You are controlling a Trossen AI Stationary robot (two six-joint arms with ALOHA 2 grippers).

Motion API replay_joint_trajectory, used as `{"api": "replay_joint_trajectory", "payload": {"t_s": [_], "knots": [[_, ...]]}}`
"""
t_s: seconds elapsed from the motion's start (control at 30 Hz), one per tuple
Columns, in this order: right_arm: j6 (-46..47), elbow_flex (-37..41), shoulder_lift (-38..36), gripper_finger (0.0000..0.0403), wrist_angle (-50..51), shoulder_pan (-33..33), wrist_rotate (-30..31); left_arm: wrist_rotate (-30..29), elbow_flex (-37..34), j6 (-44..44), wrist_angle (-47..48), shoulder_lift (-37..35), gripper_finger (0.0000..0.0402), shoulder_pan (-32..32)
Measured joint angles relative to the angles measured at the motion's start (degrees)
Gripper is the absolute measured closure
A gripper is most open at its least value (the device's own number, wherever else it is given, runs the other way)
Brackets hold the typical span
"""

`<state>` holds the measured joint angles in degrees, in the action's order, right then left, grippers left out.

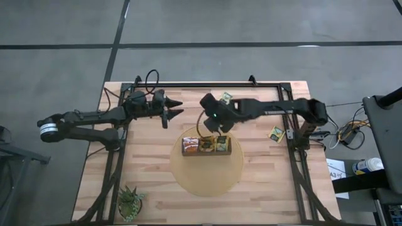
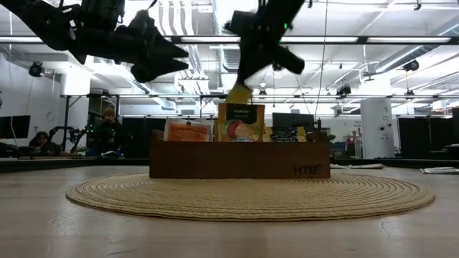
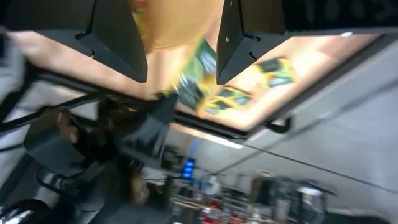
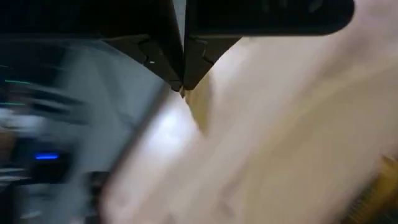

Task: Pick & Place Tea
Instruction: Put the yellow tea bag into the right section of the wooden organizer

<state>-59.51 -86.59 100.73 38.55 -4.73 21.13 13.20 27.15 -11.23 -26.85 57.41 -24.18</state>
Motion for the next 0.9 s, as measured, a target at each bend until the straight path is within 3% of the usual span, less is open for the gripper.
{"api": "replay_joint_trajectory", "payload": {"t_s": [0.17,0.27,0.47,0.67,0.9], "knots": [[-13.30,0.24,-0.64,0.0395,-5.23,6.32,17.40,7.69,0.92,-7.89,-0.33,0.02,0.0216,-0.30],[-20.04,0.77,-0.60,0.0395,-10.86,9.05,22.27,13.35,3.10,-13.40,-0.64,0.02,0.0216,-1.07],[-31.72,0.90,-0.75,0.0395,-21.56,12.76,23.23,24.60,8.17,-22.06,-0.77,0.04,0.0216,-1.25],[-43.60,0.90,-1.60,0.0395,-29.79,16.09,23.49,25.57,10.30,-33.41,-2.15,0.35,0.0216,-2.49],[-47.96,1.89,-3.64,0.0395,-36.69,19.32,17.63,25.77,10.26,-38.19,-3.12,0.52,0.0216,-6.43]]}}
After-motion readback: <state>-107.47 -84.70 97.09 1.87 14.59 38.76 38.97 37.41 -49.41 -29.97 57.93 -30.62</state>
